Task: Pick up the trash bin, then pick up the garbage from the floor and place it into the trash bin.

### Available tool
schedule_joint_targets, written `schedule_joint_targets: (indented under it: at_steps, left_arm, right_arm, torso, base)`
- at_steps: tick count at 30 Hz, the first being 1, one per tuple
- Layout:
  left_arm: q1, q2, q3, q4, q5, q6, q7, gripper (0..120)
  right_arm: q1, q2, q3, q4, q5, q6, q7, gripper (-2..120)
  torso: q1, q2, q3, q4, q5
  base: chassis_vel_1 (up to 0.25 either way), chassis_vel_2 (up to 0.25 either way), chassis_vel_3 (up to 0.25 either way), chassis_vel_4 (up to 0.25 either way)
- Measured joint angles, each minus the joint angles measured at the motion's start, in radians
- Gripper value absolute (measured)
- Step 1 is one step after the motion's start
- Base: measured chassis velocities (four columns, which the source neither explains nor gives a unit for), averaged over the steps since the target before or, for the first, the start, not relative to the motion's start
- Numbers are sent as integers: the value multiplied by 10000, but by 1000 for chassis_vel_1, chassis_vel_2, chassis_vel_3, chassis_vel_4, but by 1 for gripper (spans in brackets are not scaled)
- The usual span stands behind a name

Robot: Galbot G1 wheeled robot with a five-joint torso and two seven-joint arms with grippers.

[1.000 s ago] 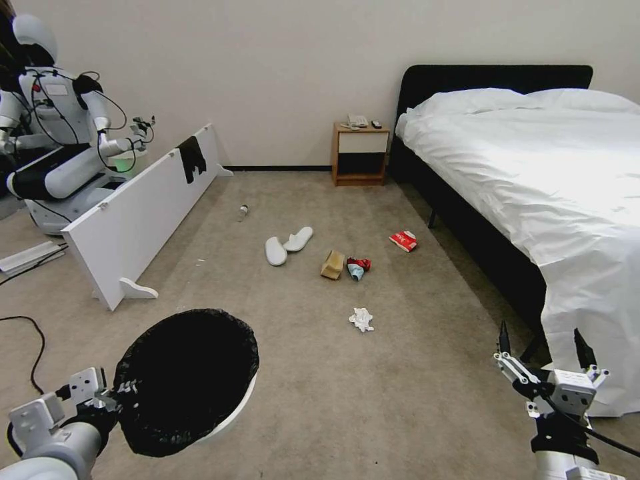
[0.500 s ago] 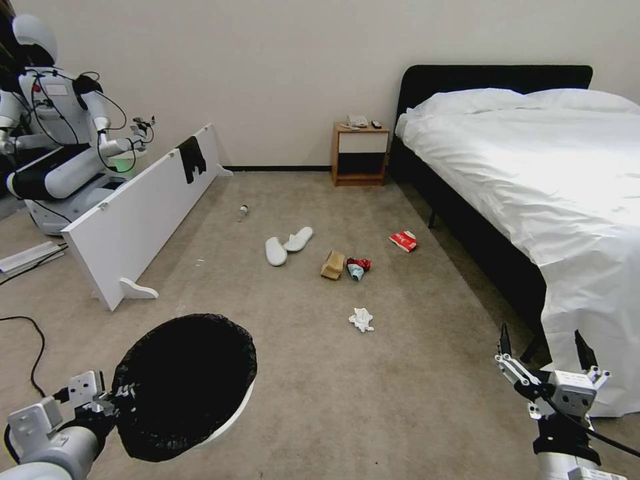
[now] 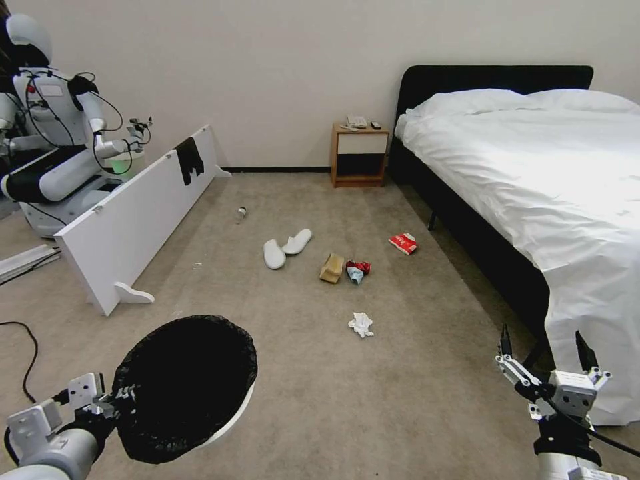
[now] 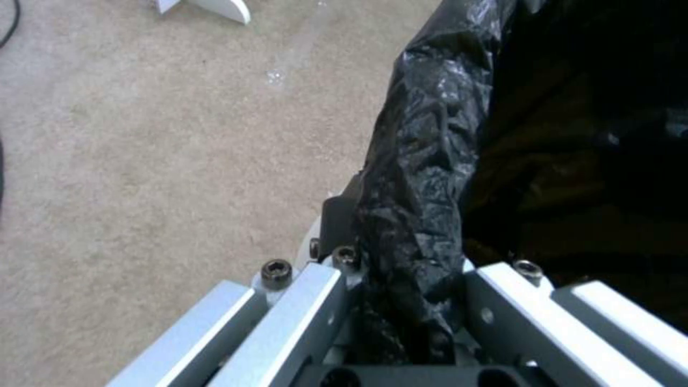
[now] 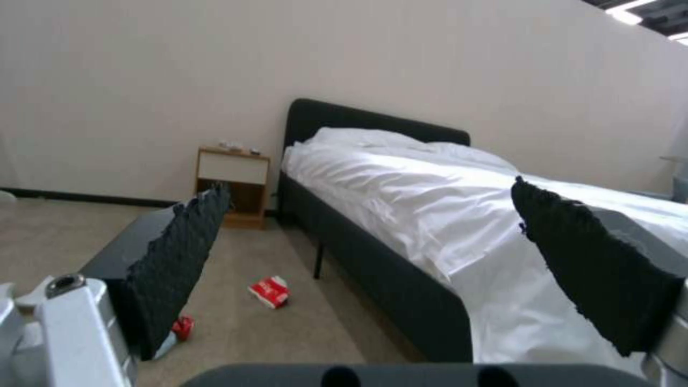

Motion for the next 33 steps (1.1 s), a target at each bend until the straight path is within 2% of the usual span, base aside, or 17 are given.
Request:
schedule_joint_targets:
  at_steps: [33]
  left_arm:
    - [50,-77,-59,-10,92,2,143,3]
  right_arm:
    - [-2,34,35,-26,-57,40,-30,100]
  torso:
    - [0,0,0,0,0]
  base:
    - [-113,110,110,-112]
